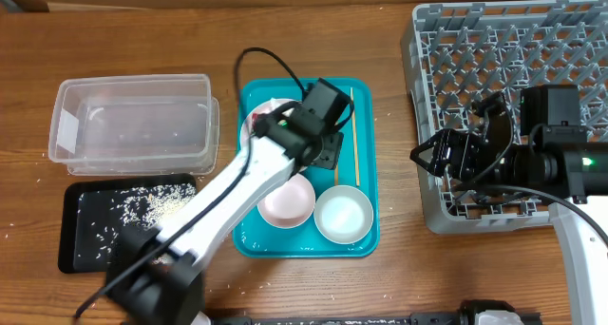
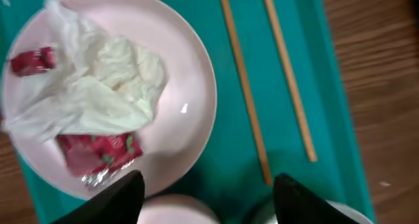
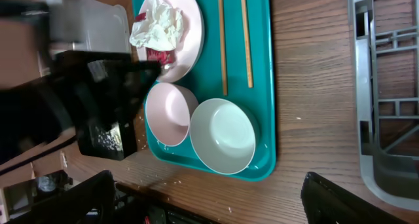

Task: Sort waste into correct bins and load items into the dishwasher
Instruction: 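Return the empty pink bowl to the teal tray with the left gripper, then grasp the white tissue from the plate and drop it in the clear bin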

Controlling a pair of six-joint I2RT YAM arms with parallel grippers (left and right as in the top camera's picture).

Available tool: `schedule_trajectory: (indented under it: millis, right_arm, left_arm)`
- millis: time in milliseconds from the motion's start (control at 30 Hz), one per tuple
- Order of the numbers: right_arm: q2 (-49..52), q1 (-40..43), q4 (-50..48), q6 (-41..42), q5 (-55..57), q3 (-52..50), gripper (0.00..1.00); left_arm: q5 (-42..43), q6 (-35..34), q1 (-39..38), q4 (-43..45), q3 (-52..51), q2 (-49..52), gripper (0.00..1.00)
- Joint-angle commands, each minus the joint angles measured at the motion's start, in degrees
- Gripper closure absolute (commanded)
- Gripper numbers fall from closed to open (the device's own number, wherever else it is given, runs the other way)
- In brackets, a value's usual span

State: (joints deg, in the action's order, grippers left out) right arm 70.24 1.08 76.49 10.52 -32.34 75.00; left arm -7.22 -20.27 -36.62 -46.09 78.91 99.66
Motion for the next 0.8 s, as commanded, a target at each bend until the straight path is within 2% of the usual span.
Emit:
schedule_trajectory:
  millis: [0,100,200,300,400,533,600,633,667,767]
  right_arm:
    - [-0.8,-0.2,-0.1,-0.1,0.1,1.5,0.07]
    - [-0.8,-0.2,0.0,-0.1,0.1,1.5,0.07]
    - [-0.8,-0.2,-0.1,-0.1,0.1,1.5,0.07]
    - [-0.8,-0.2,-0.1,-0.1,0.1,1.5,0.07]
    - [-0.8,-0.2,-0.1,-0.1,0.1,1.5,0.07]
    - [-0.8,-0.2,-0.1,-0.1,0.1,1.5,0.07]
    - [-0.8,-0.2,-0.2,-0.1,0.1,1.5,0.07]
    - [-0.8,-0.2,-0.3,-0.1,0.1,1.5,0.07]
    - [-0.8,-0.2,-0.3,-0.1,0.1,1.5,0.07]
    - [-0.8,-0.2,-0.2,-0.1,0.1,1.5,0.07]
  left_arm:
    - [-0.6,4.0,0.4,2.7,0.4,9.0,0.37]
    - [-0.7,2.9,0.5,3.0,0.7,11.8,0.51]
    - [-0.7,1.3,0.9,2.3,2.3,11.1,0.51]
    - [-1.4,-0.4,2.1,-0.9,5.9,9.6,0.45]
    - [-4.0,-2.4,5.7,-1.6,7.1,9.9,0.31]
    - [-2.9,-3.8,10.1,-1.3,7.1,13.4,0.25]
    - [2.1,-2.9,12.2,0.9,7.1,15.7,0.24]
    - [6.1,-1.1,13.0,2.7,7.1,17.1,0.28]
    - [8.9,0.3,13.4,3.9,7.1,18.2,0.36]
    - [11.6,1.6,13.2,4.8,7.1,19.4,0.53]
